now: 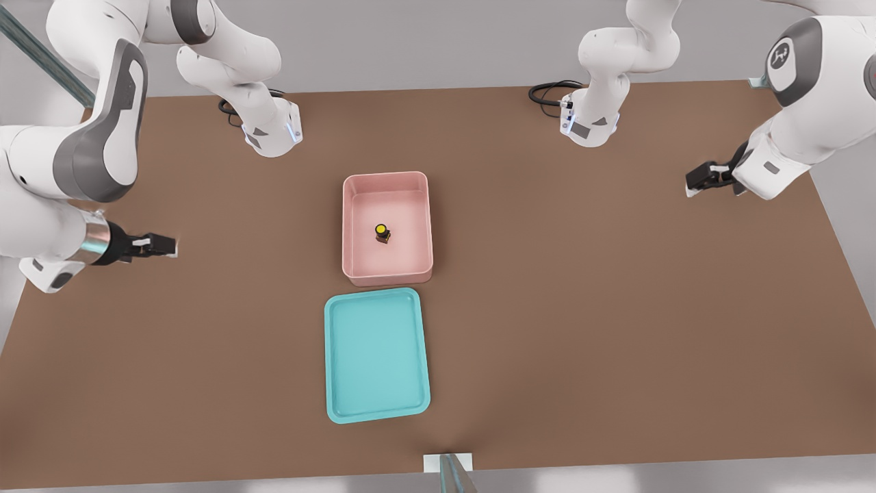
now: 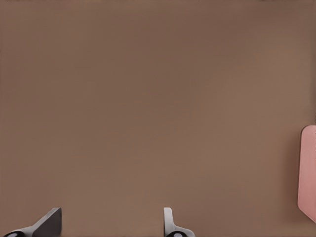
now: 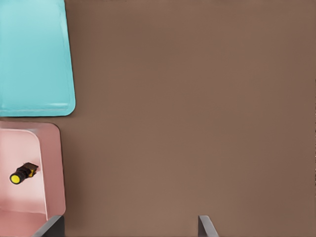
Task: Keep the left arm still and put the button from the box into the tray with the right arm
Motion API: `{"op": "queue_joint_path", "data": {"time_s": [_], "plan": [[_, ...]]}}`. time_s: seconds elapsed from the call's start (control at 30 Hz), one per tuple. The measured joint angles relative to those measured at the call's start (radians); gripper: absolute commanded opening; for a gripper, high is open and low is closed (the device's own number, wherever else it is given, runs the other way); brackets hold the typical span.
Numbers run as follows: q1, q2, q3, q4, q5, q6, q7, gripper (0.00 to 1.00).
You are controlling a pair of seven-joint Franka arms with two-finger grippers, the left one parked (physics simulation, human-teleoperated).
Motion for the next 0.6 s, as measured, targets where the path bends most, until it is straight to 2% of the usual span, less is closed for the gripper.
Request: {"op": "queue_joint_path", "data": {"time_s": [0.07,0.1,0.13,0.17,0.23,0.3,0.33,0.4,0.5,0.6], "plan": [[0.002,-0.006,0.028,0.005,0.005,0.024,-0.013,1.00],[0.010,-0.022,0.148,0.016,0.013,0.022,-0.019,1.00],[0.049,-0.008,0.324,0.035,0.019,0.028,-0.024,1.00],[0.166,0.017,0.431,0.050,-0.012,0.045,-0.018,1.00],[0.401,0.034,0.519,0.070,-0.097,0.070,0.040,1.00],[0.488,0.034,0.554,-0.031,-0.078,0.103,0.143,1.00],[0.480,-0.017,0.587,-0.210,-0.079,0.158,0.200,1.00],[0.397,-0.054,0.606,-0.469,-0.089,0.285,0.287,1.00],[0.300,-0.012,0.524,-0.609,-0.097,0.467,0.382,1.00],[0.291,0.087,0.509,-0.619,-0.104,0.652,0.471,1.00]]}}
